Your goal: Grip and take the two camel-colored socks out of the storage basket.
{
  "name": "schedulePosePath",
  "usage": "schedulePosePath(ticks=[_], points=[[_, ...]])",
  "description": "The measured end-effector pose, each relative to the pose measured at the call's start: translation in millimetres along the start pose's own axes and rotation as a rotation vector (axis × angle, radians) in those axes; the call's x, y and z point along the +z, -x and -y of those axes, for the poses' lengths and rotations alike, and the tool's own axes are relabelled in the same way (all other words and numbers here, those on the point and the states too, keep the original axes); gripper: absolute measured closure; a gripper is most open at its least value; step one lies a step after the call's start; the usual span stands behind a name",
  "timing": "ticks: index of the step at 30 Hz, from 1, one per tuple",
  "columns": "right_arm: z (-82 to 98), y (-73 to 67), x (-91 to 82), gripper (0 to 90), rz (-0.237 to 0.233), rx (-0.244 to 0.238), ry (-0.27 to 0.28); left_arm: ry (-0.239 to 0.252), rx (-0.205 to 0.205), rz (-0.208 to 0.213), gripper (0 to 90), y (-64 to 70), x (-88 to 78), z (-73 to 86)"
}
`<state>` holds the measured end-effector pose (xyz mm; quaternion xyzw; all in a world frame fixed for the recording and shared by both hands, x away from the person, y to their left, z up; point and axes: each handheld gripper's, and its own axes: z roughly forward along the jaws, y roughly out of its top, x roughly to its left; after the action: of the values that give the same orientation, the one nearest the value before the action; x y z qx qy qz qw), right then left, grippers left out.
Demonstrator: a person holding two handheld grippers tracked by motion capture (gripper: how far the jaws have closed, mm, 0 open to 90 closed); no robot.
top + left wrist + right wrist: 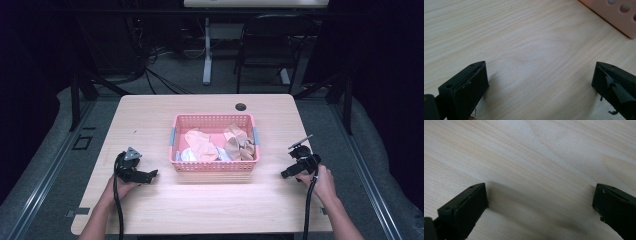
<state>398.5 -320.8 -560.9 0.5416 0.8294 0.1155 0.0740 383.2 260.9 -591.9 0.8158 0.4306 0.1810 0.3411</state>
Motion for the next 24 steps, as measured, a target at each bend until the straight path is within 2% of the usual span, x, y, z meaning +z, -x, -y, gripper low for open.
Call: schedulePosePath(ticks=[7, 10, 13, 15, 17, 19, 20, 21, 22, 24], points=[[0.2, -0.2, 0.0, 0.0, 0.0, 0.003, 0.002, 0.001, -0.002, 0.0, 0.2, 0.1, 0.1, 0.0], [-1.3, -0.2, -0.5, 0.0, 0.001, 0.002, -0.015, 0.001, -0.003, -0.003, 0.3, 0.5, 0.0, 0.2], [0.2, -0.4, -0.1, 0.0, 0.0, 0.009, 0.001, 0.0, -0.002, -0.004, 0.4, 0.5, -0.2, 0.1], [2.5, -0.2, 0.1, 0.0, 0.003, 0.001, 0.026, 0.0, -0.003, -0.002, 0.3, 0.5, -0.1, 0.1], [2.8, 0.1, 0.0, 0.0, -0.004, -0.004, 0.027, 0.0, -0.003, -0.002, 0.3, 0.5, -0.1, 0.1], [2.1, -0.1, 0.3, 0.0, 0.002, -0.006, 0.025, 0.0, -0.003, -0.002, 0.3, 0.5, -0.1, 0.1], [0.5, -0.6, -0.5, 0.0, 0.01, -0.013, 0.006, 0.0, -0.003, -0.002, 0.3, 0.5, -0.1, 0.1], [0.8, -1.9, 0.4, 0.0, 0.012, 0.006, 0.016, 0.0, -0.003, -0.002, 0.3, 0.5, -0.1, 0.1], [-0.2, -0.9, -0.2, 0.0, 0.009, -0.009, 0.003, 0.0, -0.003, -0.001, 0.3, 0.5, -0.1, 0.1], [-1.2, -1.3, 0.1, 0.0, 0.008, -0.004, -0.004, 0.0, -0.003, -0.002, 0.3, 0.5, -0.1, 0.1]])
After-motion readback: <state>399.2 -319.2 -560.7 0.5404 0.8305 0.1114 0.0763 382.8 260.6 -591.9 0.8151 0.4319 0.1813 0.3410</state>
